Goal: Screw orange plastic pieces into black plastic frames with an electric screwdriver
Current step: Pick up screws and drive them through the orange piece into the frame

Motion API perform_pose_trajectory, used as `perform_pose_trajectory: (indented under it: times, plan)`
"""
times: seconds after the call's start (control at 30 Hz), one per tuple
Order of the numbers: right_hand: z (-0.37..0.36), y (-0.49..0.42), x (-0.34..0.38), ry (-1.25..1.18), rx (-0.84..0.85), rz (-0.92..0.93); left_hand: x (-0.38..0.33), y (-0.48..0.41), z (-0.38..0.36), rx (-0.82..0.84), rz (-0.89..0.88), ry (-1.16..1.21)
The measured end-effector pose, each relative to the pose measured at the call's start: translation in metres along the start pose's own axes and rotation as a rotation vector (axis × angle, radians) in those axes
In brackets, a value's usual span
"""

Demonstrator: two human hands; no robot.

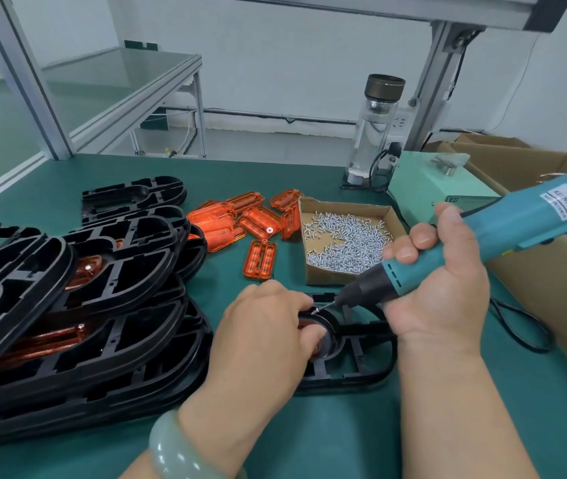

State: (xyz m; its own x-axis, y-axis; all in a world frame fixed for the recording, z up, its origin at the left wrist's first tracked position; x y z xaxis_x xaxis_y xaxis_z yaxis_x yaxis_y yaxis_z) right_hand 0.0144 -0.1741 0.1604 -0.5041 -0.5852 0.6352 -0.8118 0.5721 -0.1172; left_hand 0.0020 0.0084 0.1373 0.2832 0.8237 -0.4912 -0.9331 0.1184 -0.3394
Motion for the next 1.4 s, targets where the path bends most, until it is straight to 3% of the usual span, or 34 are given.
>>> perform_pose_trajectory:
  times: [0.5, 0.97, 1.4]
  plan:
    - [-0.007, 0.001, -0.003, -0.007, 0.071, -0.033, -0.015, 0.001, 0.007, -0.085, -0.143, 0.056]
    - [-0.018, 0.006, 0.005, 0.124, 0.173, 0.053, 0.008, 0.004, -0.014, 0.208, -0.021, -0.215]
    - [-0.043, 0.019, -0.003, 0.249, 0.316, 0.051, 0.009, 0.002, -0.017, 0.178, -0.06, -0.228]
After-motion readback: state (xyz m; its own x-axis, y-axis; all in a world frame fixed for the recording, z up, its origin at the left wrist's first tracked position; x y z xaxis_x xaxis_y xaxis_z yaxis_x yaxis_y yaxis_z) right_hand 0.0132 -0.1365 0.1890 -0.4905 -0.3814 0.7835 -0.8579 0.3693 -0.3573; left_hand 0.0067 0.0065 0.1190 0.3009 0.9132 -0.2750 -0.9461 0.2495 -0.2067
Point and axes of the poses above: each hand's wrist, its own y-axis away from the middle knuckle, its own z-axis out of the back of the hand, x = y × z, the point moved 10 cm from there along -y, towards the middle knuckle, and after that the axes turned 7 degrees about -x, right-handed, at the moved point
